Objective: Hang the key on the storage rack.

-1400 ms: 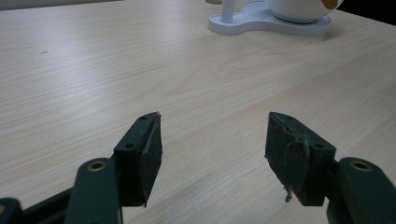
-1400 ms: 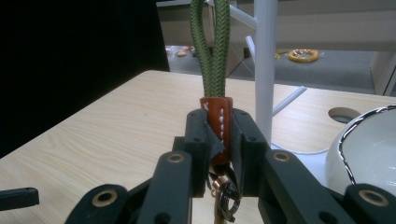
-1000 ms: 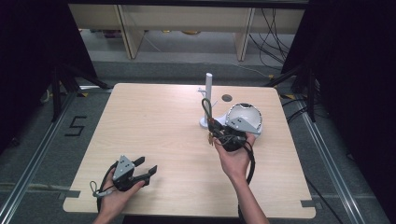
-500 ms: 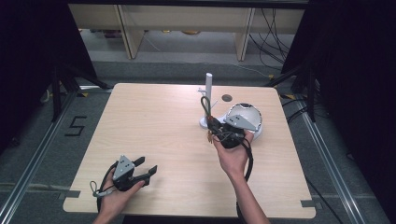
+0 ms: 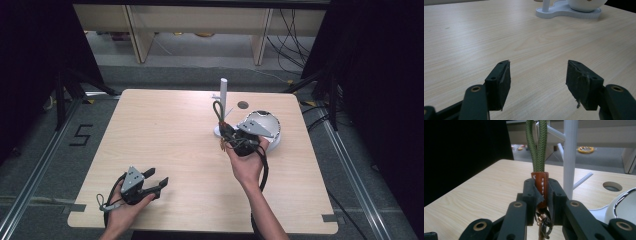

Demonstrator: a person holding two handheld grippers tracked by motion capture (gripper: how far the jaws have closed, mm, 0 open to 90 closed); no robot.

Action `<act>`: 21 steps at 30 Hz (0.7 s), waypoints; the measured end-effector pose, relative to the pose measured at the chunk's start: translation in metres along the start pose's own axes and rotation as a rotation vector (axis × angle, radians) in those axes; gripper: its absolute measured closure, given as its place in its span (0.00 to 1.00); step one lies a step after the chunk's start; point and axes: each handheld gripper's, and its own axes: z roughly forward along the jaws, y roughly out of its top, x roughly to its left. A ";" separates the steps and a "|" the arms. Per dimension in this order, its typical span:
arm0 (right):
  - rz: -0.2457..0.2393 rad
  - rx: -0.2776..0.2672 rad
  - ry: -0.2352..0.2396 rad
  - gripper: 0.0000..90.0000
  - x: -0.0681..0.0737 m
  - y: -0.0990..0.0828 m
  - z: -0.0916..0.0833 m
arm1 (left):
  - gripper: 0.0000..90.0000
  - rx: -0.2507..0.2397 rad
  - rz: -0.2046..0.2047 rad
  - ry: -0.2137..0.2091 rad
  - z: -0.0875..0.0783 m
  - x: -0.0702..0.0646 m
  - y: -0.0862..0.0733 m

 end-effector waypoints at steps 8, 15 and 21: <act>0.003 0.010 -0.007 0.88 0.000 0.001 0.005 | 0.40 0.001 0.000 0.000 0.000 0.000 0.000; 0.016 0.015 -0.003 0.88 0.002 0.003 0.008 | 0.40 0.002 0.000 0.000 0.000 0.000 0.000; 0.002 0.010 0.000 0.88 0.002 0.006 0.011 | 0.40 0.002 -0.003 0.001 0.000 0.000 0.000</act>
